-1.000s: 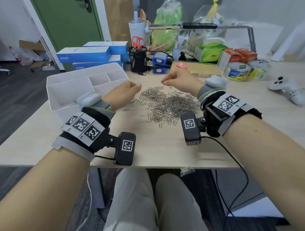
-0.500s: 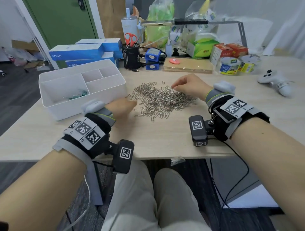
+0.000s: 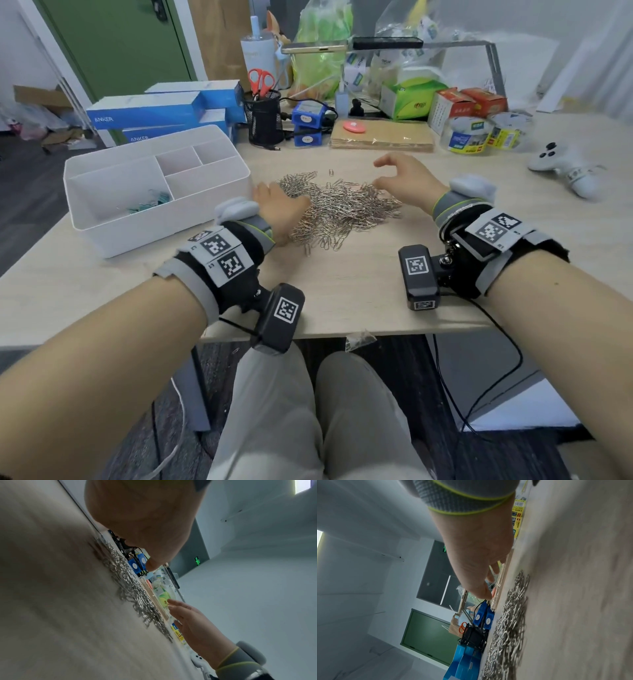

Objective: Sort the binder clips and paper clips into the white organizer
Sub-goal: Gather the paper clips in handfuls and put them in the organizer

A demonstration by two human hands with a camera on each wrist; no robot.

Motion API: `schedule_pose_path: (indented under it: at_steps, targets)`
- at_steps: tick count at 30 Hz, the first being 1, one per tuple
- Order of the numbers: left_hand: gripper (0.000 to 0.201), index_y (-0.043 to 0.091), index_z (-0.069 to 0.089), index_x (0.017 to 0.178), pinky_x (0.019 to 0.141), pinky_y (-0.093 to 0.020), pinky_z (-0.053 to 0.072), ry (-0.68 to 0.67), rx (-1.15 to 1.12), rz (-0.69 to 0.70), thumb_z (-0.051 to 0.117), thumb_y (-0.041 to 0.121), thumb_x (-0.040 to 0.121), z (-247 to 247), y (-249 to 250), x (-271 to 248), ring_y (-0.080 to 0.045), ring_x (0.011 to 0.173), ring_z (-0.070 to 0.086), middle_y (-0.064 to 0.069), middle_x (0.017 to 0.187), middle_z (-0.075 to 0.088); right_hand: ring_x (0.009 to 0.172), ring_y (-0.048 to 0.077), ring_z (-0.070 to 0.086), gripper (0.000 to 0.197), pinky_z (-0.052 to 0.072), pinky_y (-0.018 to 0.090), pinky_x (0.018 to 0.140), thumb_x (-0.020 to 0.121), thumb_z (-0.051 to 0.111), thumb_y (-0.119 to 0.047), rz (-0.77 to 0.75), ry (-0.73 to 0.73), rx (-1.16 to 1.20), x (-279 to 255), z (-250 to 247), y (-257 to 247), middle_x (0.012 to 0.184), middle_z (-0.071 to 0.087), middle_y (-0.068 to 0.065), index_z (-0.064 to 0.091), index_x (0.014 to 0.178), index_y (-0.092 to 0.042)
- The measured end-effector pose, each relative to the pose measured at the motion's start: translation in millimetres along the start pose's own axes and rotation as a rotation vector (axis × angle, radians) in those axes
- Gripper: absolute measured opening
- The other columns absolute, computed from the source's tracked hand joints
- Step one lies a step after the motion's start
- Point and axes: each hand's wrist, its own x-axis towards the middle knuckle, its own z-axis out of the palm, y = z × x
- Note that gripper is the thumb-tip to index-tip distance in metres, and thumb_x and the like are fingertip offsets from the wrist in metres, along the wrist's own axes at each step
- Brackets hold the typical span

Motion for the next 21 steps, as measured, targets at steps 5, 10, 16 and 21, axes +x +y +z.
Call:
schedule_pose_path:
  at_steps: [5,10,16,21]
  targets:
    - [0.061,0.0,0.041,0.134,0.112,-0.043,0.028,0.081,0.032,-0.029,0.05,0.039,0.088,1.1,6.1,25.2,-0.03,0.136,0.033,-0.016,0.144,0.038,0.144,0.03,0.023,0.085,0.022,0.041,0.117,0.089,0.047,-0.057,0.165,-0.27,-0.23,4.2,7.3,7.1,0.156,0.023,0.013,0.015,0.149,-0.006]
    - [0.067,-0.004,0.021,0.147,0.117,-0.039,0.018,-0.078,0.042,0.018,0.042,0.036,0.097,-1.2,9.3,33.6,-0.03,0.147,0.01,-0.019,0.157,0.016,0.146,0.029,0.018,0.087,0.016,0.04,0.119,0.09,0.039,-0.062,0.11,-0.292,-0.229,8.9,26.8,-12.9,0.158,0.017,0.014,0.01,0.15,-0.006]
    - [0.073,0.001,0.017,0.15,0.12,-0.044,0.007,-0.125,0.205,0.028,0.031,0.049,0.097,18.7,6.5,37.0,-0.026,0.149,0.005,-0.014,0.159,0.012,0.147,0.026,0.014,0.086,0.014,0.037,0.12,0.091,0.039,-0.059,0.016,-0.361,-0.18,6.9,49.8,-38.6,0.159,0.013,0.013,0.009,0.15,-0.004]
    - [0.056,0.002,0.028,0.146,0.115,-0.037,0.015,-0.126,0.098,0.098,0.037,0.032,0.098,29.6,25.3,28.4,-0.026,0.146,0.014,-0.013,0.156,0.022,0.147,0.028,0.015,0.072,0.016,0.041,0.119,0.096,0.036,-0.051,0.067,-0.272,-0.145,21.4,35.0,-25.5,0.159,0.016,0.012,0.015,0.149,-0.007]
